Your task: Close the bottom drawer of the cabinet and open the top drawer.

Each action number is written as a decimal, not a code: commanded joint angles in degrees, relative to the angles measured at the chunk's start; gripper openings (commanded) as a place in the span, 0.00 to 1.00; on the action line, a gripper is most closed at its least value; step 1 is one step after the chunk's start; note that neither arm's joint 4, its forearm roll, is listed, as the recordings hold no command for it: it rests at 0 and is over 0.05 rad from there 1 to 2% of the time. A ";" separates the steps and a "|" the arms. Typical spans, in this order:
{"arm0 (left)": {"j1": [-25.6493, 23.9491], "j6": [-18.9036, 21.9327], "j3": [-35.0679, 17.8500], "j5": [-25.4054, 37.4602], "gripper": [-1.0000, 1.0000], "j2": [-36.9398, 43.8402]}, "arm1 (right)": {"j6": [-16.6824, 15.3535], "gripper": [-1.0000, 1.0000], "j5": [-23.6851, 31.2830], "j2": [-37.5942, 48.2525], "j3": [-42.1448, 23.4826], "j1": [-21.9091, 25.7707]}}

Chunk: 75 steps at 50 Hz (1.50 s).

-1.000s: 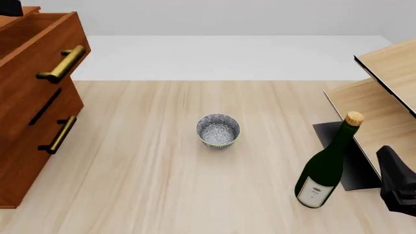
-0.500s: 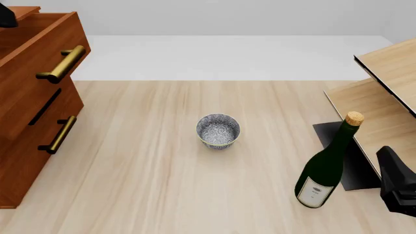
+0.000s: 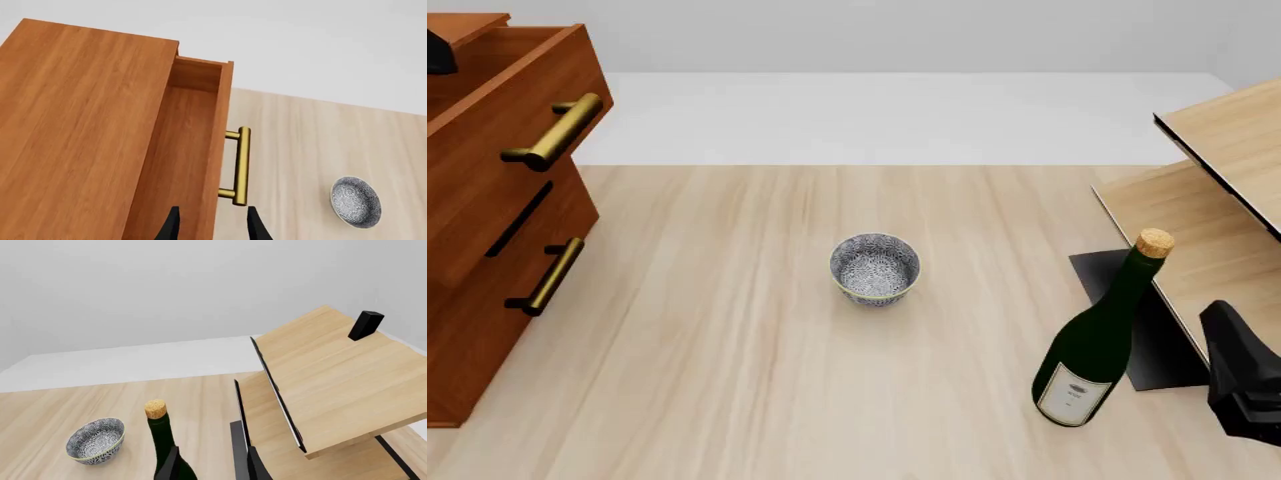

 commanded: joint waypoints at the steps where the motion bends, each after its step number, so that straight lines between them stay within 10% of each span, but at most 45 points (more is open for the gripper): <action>1: 0.53 -0.34 2.14 -1.29 1.00 -0.22 | -0.03 1.00 -0.33 0.32 0.02 -0.05; 75: 0.05 -3.74 12.78 -8.18 1.00 -0.34 | -0.33 1.00 0.35 -0.36 -0.04 0.07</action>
